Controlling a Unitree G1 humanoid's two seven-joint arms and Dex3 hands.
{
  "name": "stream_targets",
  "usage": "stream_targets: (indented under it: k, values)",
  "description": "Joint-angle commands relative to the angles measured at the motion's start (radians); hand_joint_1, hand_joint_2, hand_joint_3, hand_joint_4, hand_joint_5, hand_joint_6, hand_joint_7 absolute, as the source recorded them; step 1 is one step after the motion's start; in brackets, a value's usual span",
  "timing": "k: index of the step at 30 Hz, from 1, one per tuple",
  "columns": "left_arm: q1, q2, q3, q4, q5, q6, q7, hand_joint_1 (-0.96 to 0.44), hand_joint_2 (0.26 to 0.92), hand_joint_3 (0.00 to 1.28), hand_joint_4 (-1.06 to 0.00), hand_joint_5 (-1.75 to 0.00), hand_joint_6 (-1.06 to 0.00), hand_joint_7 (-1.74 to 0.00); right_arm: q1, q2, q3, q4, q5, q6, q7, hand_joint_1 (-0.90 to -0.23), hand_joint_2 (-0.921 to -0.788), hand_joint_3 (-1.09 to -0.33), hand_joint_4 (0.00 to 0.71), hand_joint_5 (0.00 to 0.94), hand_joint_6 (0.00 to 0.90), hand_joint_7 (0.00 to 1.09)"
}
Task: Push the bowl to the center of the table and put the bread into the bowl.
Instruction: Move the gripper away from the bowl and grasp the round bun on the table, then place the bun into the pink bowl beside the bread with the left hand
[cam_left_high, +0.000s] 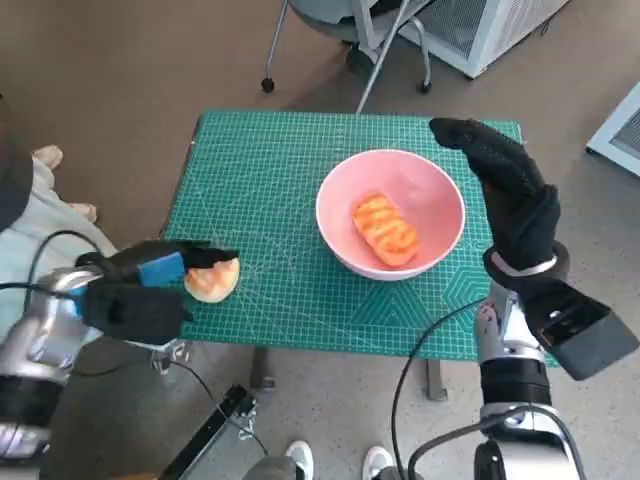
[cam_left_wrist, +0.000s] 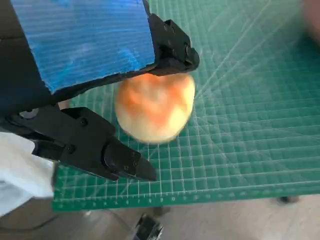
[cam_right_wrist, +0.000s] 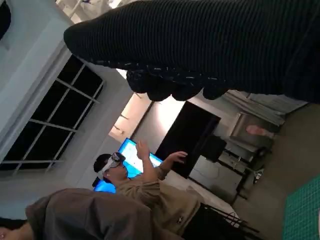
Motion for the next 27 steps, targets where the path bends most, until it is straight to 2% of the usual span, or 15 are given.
stream_targets:
  k: [1,2,6,7,8,9,10,13,16,21,27]
  values:
    - [-0.048,-0.043,-0.050,0.140,0.068,-0.072,0.097,-0.16,0.811,0.02,-0.33,-0.03,-0.43,-0.03,0.012,-0.001,-0.003,0.001,0.016,0.013,0.015,-0.555,-0.921,-0.686,0.338,0.000,0.000,0.91]
    - [-0.055,-0.051,-0.061,0.168,0.087,-0.087,0.133,-0.16,0.817,0.02,-0.35,-0.04,-0.44,-0.03,0.012,-0.001,-0.004,0.002,0.016,0.013,0.017,-0.556,-0.921,-0.686,0.338,0.000,0.000,0.91]
    - [-0.083,-0.072,-0.102,0.251,0.158,-0.122,0.256,-0.10,0.884,0.03,-0.56,-0.09,-0.61,-0.10,0.013,-0.003,-0.005,0.002,0.015,0.014,0.019,-0.559,-0.921,-0.684,0.339,0.000,-0.001,0.91]
    - [-0.091,-0.075,-0.112,0.268,0.173,-0.126,0.281,-0.15,0.891,0.06,-0.61,-0.12,-0.60,-0.34,0.013,-0.003,-0.006,0.002,0.016,0.015,0.019,-0.559,-0.921,-0.683,0.339,0.000,-0.001,0.91]
    - [-0.100,-0.077,-0.122,0.285,0.189,-0.131,0.308,-0.22,0.902,0.11,-0.64,-0.24,-0.57,-0.72,0.014,-0.004,-0.006,0.001,0.016,0.015,0.020,-0.559,-0.921,-0.683,0.339,0.000,-0.001,0.91]
    - [-0.108,-0.079,-0.129,0.301,0.201,-0.136,0.328,-0.14,0.909,0.14,-0.58,-0.65,-0.58,-0.89,0.014,-0.005,-0.006,0.002,0.016,0.015,0.020,-0.559,-0.921,-0.682,0.339,0.001,-0.001,0.91]
    - [-0.118,-0.078,-0.132,0.311,0.206,-0.142,0.341,-0.09,0.913,0.15,-0.55,-0.91,-0.58,-1.01,0.014,-0.006,-0.006,0.000,0.016,0.015,0.020,-0.558,-0.921,-0.681,0.339,0.001,-0.001,0.91]
    - [-0.145,-0.068,-0.132,0.327,0.204,-0.163,0.359,-0.03,0.918,0.14,-0.52,-1.28,-0.64,-1.01,0.016,-0.009,-0.007,-0.004,0.016,0.017,0.020,-0.552,-0.921,-0.682,0.339,0.000,-0.001,0.91]
    - [-0.177,-0.048,-0.102,0.299,0.166,-0.177,0.333,-0.01,0.919,0.13,-0.52,-1.41,-0.68,-0.98,0.017,-0.012,-0.009,-0.008,0.019,0.019,0.021,-0.548,-0.921,-0.683,0.339,0.000,-0.001,0.90]
    - [-0.203,-0.019,-0.020,0.197,0.075,-0.188,0.295,0.00,0.920,0.11,-0.54,-1.45,-0.72,-0.93,0.018,-0.014,-0.010,-0.012,0.019,0.020,0.021,-0.548,-0.921,-0.678,0.340,0.001,0.002,0.90]
    - [-0.243,-0.023,0.085,0.101,-0.019,-0.218,0.319,0.00,0.920,0.08,-0.57,-1.40,-0.74,-0.93,0.012,-0.013,-0.010,-0.009,0.014,0.021,0.018,-0.545,-0.921,-0.678,0.341,0.001,0.005,0.89]
